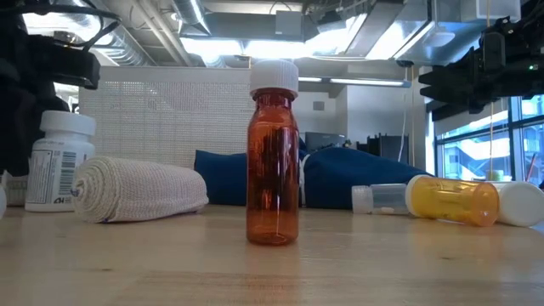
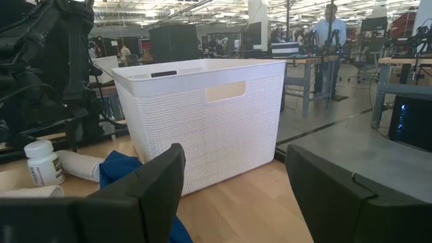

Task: Pick & place medical supplies in basket/bin
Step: Put the bottom left white bandage into the white container

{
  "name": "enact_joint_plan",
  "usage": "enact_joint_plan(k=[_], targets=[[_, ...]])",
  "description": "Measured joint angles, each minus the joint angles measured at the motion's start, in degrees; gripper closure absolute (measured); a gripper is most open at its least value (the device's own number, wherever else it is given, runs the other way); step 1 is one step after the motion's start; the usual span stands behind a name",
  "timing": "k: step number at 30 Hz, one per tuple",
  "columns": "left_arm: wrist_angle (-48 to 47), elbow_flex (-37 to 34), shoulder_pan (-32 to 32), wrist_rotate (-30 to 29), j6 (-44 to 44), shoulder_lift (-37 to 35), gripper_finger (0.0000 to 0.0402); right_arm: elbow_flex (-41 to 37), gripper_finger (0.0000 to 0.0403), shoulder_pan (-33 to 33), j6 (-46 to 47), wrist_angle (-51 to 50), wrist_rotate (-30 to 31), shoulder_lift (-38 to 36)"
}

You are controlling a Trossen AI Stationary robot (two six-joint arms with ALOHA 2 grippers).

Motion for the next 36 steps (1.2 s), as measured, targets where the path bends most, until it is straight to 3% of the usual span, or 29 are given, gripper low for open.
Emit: enact_joint_plan(k=[20,29,36], targets=[[5.01,0.02,-0.01,-1.43,-2.35,0.0,0.0061,-0.01,0.0146,0.01,-1.31,0.0,0.0,0.02],[3.58,0.04,0.08,-1.25,-12.47,5.6,0.0061,-0.01,0.0146,0.01,-1.31,0.0,-0.02,0.02],[4.06,0.04,1.14,4.33,-17.37,8.84,0.0073,0.0,0.0146,-0.01,-1.44,0.02,-0.02,0.01]])
